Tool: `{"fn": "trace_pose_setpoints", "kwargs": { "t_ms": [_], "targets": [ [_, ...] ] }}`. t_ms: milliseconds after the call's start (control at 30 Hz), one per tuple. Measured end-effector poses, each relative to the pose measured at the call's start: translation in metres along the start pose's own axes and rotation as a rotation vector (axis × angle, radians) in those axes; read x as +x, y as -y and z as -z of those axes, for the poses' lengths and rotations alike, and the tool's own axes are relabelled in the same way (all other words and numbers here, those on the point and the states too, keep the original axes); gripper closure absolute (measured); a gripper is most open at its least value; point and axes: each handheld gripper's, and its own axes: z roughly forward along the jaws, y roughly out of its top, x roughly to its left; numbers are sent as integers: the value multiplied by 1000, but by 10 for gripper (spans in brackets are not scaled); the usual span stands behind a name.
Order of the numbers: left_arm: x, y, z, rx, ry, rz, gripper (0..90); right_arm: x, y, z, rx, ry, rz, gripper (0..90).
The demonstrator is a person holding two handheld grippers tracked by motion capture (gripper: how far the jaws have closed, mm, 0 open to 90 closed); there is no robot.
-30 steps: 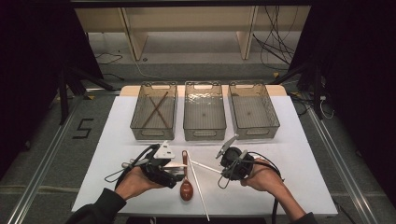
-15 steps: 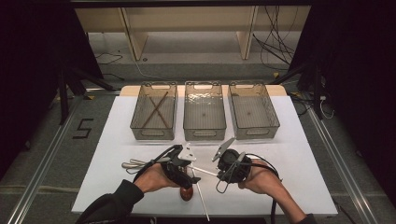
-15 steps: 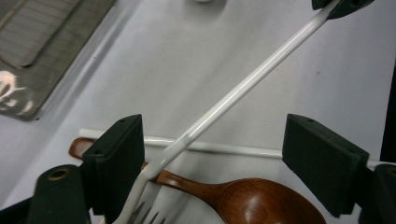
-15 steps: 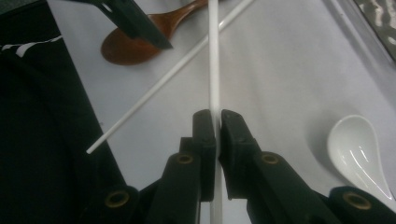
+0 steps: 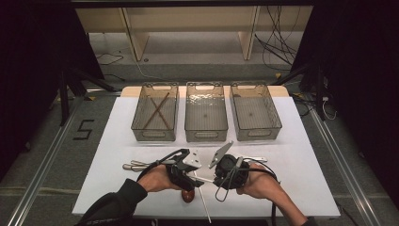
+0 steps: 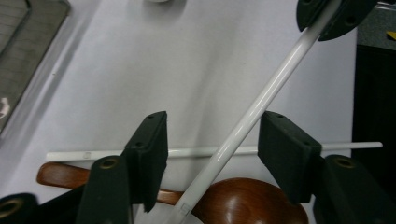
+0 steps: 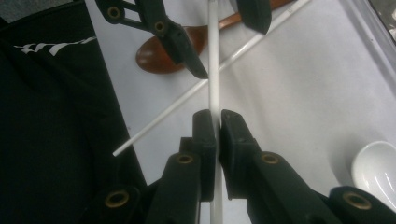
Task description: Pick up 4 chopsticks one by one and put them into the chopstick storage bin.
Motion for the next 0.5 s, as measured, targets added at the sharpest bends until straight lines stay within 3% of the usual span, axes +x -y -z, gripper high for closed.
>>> {"fn": "trace_pose_setpoints", "kwargs": {
  "t_ms": [300,500],
  "targets": [
    [-7,-2,3,31,51,-75,689,2,0,-2,3,-21,21,857],
    [-12,-3,6,66,71,-134,747,3,1,-2,-2,-42,47,857]
  ]
}}
